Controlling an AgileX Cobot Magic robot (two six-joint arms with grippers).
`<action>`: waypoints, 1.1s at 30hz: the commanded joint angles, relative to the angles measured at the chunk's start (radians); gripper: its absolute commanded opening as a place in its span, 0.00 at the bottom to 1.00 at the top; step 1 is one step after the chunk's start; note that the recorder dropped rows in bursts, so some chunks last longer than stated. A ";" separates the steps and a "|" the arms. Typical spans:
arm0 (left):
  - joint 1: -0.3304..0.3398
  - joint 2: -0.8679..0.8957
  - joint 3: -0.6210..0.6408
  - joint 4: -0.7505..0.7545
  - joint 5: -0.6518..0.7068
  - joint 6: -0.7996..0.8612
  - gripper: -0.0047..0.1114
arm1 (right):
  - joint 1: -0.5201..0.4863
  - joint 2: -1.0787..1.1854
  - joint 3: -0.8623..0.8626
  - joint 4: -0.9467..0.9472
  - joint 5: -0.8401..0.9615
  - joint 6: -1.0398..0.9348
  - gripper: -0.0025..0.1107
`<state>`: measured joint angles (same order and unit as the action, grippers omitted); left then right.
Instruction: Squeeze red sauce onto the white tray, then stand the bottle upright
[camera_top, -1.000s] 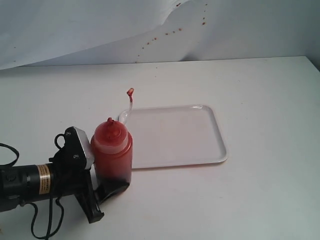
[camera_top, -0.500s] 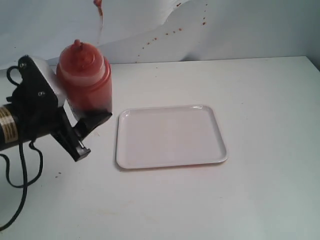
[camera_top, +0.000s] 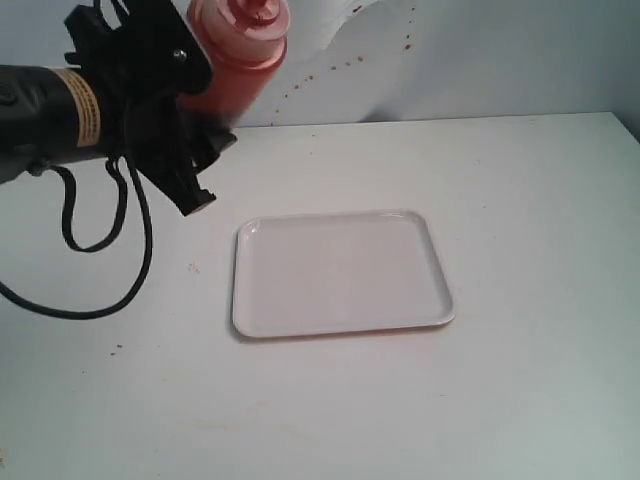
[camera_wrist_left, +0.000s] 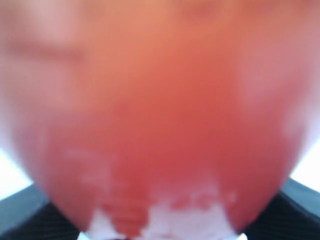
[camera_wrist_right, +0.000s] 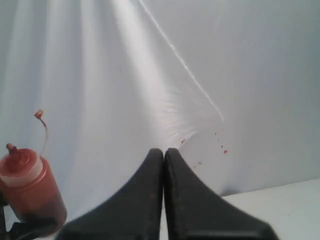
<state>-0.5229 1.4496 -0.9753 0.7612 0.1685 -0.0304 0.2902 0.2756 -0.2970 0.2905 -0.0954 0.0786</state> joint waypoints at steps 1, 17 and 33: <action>-0.016 -0.001 -0.042 -0.016 0.157 0.139 0.04 | 0.026 0.191 -0.060 -0.027 -0.054 0.000 0.02; -0.142 0.167 -0.042 0.390 0.376 0.129 0.04 | 0.026 0.892 -0.409 -0.482 -0.138 -0.184 0.22; -0.226 0.350 -0.099 0.983 0.675 -0.007 0.04 | 0.090 1.163 -0.426 -0.531 -0.138 -0.195 0.80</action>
<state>-0.7425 1.8117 -1.0513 1.7148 0.8039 -0.0636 0.3501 1.4175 -0.7169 -0.2333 -0.2118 -0.1197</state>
